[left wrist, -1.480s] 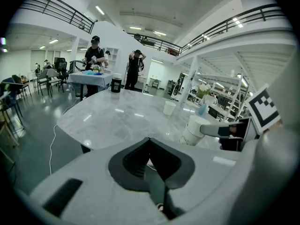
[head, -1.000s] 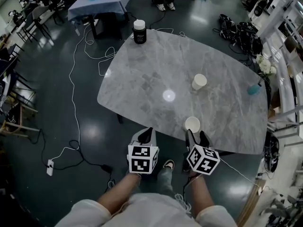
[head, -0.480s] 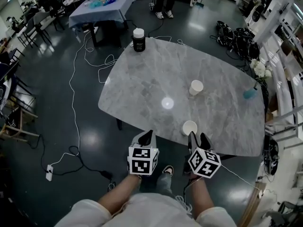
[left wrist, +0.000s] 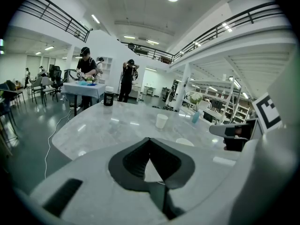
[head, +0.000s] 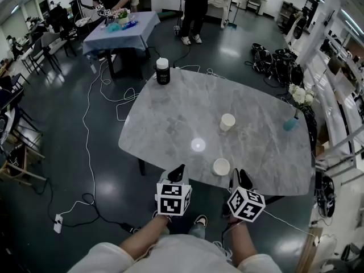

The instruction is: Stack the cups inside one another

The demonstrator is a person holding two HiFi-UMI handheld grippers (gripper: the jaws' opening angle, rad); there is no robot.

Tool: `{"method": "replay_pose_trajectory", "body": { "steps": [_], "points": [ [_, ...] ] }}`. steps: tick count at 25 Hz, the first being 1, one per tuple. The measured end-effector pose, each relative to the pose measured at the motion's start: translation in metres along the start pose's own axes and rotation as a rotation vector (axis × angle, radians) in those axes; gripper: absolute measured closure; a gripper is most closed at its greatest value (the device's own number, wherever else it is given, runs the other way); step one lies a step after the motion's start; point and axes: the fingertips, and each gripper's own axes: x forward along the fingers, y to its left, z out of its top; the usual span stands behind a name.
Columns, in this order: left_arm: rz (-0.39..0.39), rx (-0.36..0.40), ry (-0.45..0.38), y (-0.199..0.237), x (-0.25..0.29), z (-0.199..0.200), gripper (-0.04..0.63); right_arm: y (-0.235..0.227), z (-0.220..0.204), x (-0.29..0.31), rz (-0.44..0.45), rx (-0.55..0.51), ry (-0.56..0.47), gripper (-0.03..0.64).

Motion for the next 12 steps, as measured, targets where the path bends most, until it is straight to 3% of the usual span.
{"method": "replay_pose_trajectory", "body": {
  "steps": [12],
  "points": [
    [-0.041,0.047,-0.01,-0.024,-0.002,0.008,0.601,-0.026,-0.006,-0.025,-0.045,0.036,-0.015,0.595]
  ]
}}
